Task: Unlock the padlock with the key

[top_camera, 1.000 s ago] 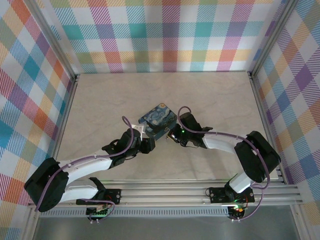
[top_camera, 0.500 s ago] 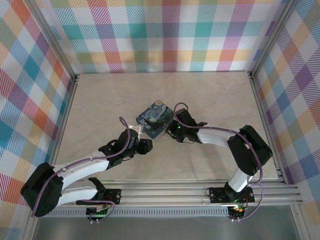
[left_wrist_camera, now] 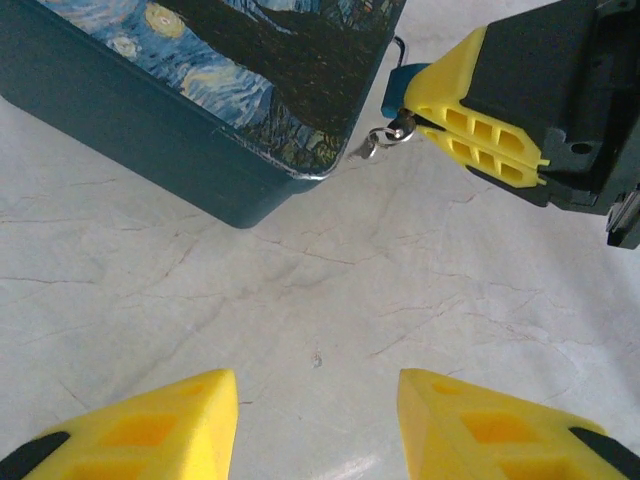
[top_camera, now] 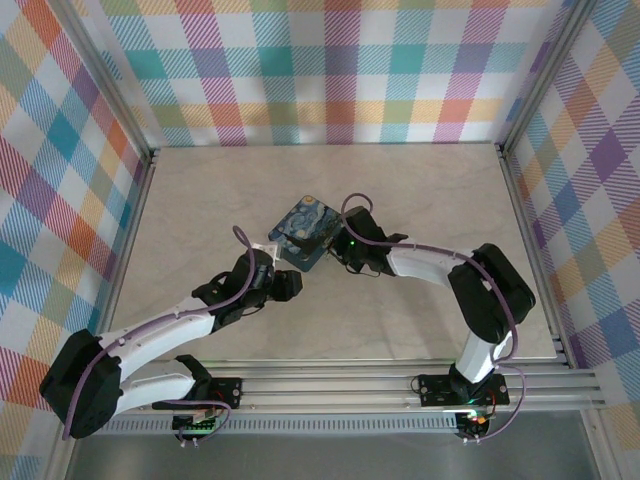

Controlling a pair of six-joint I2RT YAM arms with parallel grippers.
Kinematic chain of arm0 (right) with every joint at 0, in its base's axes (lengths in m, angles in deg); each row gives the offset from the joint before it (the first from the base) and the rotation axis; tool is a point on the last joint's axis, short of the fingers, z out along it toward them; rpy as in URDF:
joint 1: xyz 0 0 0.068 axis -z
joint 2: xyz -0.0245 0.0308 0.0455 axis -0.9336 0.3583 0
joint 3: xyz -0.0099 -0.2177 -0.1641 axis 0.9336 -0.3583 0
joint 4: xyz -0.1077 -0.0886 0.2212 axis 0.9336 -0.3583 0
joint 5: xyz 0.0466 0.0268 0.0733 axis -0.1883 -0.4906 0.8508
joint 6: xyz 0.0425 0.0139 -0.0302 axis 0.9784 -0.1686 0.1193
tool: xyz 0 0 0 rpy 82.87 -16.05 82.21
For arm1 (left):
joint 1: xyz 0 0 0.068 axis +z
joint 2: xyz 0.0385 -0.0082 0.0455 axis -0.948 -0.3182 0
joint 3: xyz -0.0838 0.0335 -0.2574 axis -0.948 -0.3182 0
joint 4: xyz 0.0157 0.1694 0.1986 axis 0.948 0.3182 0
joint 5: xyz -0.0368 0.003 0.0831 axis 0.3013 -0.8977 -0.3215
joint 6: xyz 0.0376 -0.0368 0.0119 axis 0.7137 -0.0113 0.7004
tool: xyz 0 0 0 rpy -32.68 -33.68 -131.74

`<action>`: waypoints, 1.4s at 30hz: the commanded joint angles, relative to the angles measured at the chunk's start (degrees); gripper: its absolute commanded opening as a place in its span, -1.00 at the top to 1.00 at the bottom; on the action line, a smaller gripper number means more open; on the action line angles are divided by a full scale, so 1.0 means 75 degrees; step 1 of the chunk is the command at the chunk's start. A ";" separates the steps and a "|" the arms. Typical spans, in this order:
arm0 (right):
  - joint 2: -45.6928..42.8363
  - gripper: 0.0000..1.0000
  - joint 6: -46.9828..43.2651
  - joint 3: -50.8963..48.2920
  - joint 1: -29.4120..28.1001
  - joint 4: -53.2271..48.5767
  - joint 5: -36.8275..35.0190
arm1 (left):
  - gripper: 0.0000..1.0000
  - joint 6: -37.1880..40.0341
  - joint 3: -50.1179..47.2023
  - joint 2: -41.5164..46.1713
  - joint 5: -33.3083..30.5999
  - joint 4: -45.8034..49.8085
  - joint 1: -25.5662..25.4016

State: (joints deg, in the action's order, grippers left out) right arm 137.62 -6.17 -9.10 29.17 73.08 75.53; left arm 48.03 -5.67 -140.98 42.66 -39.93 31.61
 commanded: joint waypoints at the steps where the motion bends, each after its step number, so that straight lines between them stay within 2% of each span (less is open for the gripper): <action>1: 0.0033 1.00 -0.0124 0.0068 -0.0044 -0.0139 -0.0268 | 0.05 0.0118 0.0217 0.0257 -0.0056 0.0356 0.0094; 8: -0.0539 1.00 -0.1089 0.0466 0.0142 -0.1139 -0.0384 | -0.12 0.0197 0.0190 0.0493 -0.0326 0.0554 0.0195; 10: -0.0735 1.00 -0.1224 0.0361 0.0348 -0.1195 -0.0314 | -0.14 0.0530 0.0573 0.0379 -0.0081 0.0726 0.0283; 14: -0.1173 1.00 -0.1534 0.0067 0.0764 -0.1200 -0.0195 | -0.16 0.1169 0.1474 -0.0090 -0.0256 0.1430 0.0330; 18: -0.1418 1.00 -0.2517 -0.0081 0.1493 -0.1240 0.0876 | -0.18 0.1115 0.1551 -0.0194 -0.0317 0.1329 0.0355; 21: -0.1409 1.00 -0.3328 0.0075 0.2342 -0.1861 0.1918 | -0.19 0.1009 0.1446 -0.0158 -0.0348 0.1221 0.0385; 25: -0.1313 1.00 -0.4403 0.0054 0.3217 -0.2283 0.2830 | -0.20 0.1009 0.1375 -0.0169 -0.0400 0.1326 0.0425; 30: -0.0919 0.95 -0.5136 -0.0008 0.3541 -0.2305 0.3345 | -0.21 0.0994 0.1228 -0.0170 -0.0340 0.1272 0.0465; 33: -0.0749 0.84 -0.5107 0.0004 0.3553 -0.2284 0.3223 | -0.21 0.0996 0.1221 -0.0215 -0.0347 0.1269 0.0471; 37: -0.0584 0.61 -0.5116 0.0050 0.3555 -0.2193 0.3086 | -0.22 0.0988 0.1216 -0.0244 -0.0343 0.1258 0.0482; 40: -0.0421 0.21 -0.5175 0.0187 0.3565 -0.2299 0.3050 | -0.22 0.1036 0.1239 -0.0245 -0.0354 0.1301 0.0495; 42: -0.0444 0.08 -0.5201 0.0249 0.3566 -0.2391 0.3033 | -0.22 0.1103 0.1287 -0.0240 -0.0360 0.1398 0.0538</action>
State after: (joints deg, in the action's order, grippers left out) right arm 133.93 -43.72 -8.64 56.08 56.58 97.37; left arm 54.96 4.17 -142.53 40.67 -30.86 34.76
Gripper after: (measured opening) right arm 0.451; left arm 0.610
